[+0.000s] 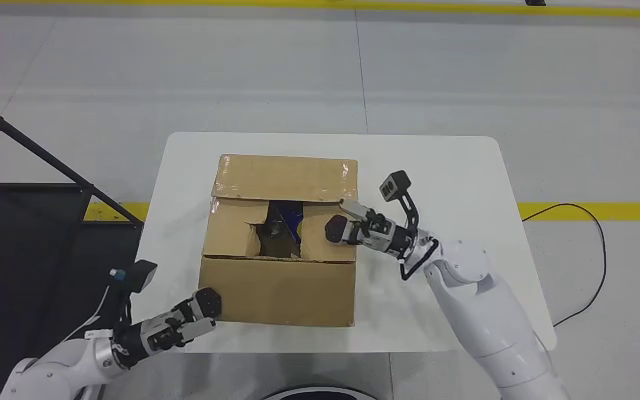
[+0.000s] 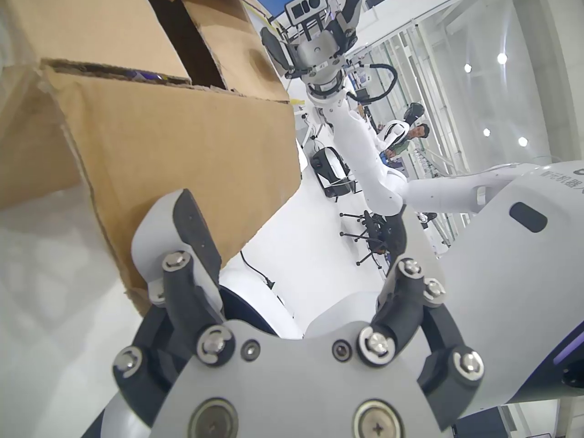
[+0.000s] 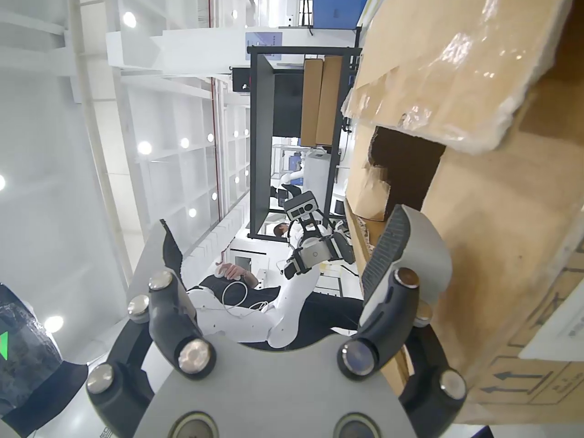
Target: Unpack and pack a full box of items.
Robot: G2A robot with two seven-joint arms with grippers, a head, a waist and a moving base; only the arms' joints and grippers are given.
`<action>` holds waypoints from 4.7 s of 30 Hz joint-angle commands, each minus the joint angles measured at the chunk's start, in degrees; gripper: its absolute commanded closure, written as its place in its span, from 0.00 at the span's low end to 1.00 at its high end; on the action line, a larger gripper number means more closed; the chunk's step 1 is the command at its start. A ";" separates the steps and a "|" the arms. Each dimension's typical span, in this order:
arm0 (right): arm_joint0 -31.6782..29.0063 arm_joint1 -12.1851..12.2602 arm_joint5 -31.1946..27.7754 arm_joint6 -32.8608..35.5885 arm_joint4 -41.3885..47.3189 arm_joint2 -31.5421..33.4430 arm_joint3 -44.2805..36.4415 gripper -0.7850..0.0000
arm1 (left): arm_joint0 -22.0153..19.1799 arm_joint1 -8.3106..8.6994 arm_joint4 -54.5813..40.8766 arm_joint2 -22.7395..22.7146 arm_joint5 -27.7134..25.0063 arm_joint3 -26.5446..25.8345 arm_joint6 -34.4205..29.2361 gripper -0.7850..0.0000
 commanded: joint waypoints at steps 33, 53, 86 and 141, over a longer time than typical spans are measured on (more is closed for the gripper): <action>10.33 -3.46 -6.02 -15.21 -8.61 -3.74 10.51 0.00 | 1.42 1.32 0.47 1.49 -1.07 1.01 4.89 0.00; 17.53 -5.79 -7.54 -15.23 -12.10 -6.22 17.08 0.00 | 5.21 1.68 1.08 -2.32 3.04 1.13 9.70 0.00; 20.52 -8.34 -7.79 -22.53 -22.88 -7.65 22.24 0.00 | 4.54 2.43 -11.91 1.17 12.83 1.79 3.09 1.00; 33.99 -16.86 -13.90 -24.67 -28.84 -13.61 46.22 0.00 | 4.51 3.48 -17.88 -2.53 12.37 5.52 -8.22 0.00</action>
